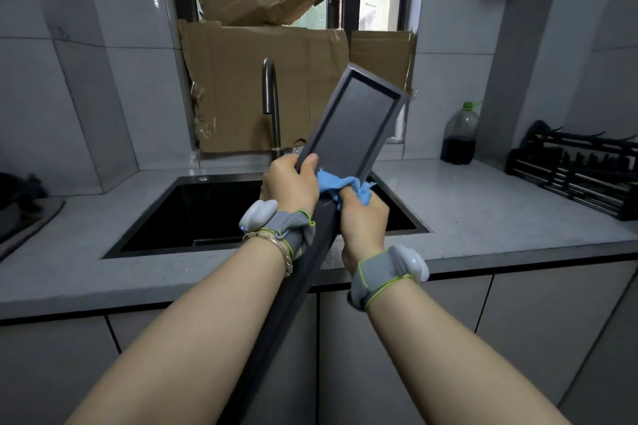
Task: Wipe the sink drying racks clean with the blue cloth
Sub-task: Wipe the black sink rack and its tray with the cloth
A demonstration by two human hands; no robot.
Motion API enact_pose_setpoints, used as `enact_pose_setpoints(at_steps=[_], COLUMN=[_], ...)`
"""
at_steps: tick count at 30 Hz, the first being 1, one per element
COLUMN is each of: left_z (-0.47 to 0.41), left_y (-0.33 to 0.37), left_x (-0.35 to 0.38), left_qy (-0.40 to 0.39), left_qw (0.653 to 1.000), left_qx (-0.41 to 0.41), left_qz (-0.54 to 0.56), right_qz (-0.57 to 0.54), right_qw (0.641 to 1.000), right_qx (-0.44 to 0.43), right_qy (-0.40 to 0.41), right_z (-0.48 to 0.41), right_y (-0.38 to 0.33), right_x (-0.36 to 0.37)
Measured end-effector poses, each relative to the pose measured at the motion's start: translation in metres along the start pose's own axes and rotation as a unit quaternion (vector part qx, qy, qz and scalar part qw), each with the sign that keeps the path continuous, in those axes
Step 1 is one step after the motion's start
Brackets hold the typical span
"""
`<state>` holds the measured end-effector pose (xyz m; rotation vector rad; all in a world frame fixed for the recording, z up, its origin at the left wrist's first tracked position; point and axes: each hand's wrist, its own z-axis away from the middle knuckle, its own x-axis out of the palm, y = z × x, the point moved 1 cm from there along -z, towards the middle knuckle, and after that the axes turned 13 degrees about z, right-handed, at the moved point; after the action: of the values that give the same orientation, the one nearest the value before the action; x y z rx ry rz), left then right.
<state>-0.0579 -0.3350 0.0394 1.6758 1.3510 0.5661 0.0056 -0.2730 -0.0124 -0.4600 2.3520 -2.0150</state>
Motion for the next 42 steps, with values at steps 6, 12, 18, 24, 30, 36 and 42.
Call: enact_pose_setpoints(at_steps=[6, 12, 18, 24, 30, 36, 42], left_z=[-0.002, 0.017, 0.004, -0.007, -0.020, 0.006, -0.021], left_y=[0.012, 0.004, 0.012, 0.013, -0.001, -0.022, -0.009], left_x=[-0.002, -0.001, 0.012, 0.020, 0.013, 0.013, 0.002], left_qy=[-0.024, -0.052, -0.038, 0.017, 0.004, -0.069, 0.021], left_qw=[0.996, 0.992, 0.999, 0.992, 0.969, 0.970, 0.969], left_qx=[0.071, 0.098, 0.026, -0.043, -0.037, -0.092, -0.124], left_qz=[-0.047, -0.068, 0.024, 0.116, 0.245, 0.212, 0.214], right_qz=[0.160, 0.152, 0.139, 0.180, 0.241, 0.269, 0.286], right_qw=[0.982, 0.977, 0.983, 0.981, 0.962, 0.952, 0.945], right_qx=[-0.097, -0.068, -0.092, -0.073, -0.123, -0.134, -0.118], right_qy=[0.035, 0.130, 0.076, -0.021, -0.034, -0.051, -0.104], right_z=[-0.031, -0.079, -0.062, 0.005, -0.007, -0.034, 0.005], right_y=[-0.041, -0.090, -0.067, 0.011, 0.002, -0.023, 0.018], right_x=[-0.015, -0.034, -0.023, -0.017, -0.021, -0.010, -0.025])
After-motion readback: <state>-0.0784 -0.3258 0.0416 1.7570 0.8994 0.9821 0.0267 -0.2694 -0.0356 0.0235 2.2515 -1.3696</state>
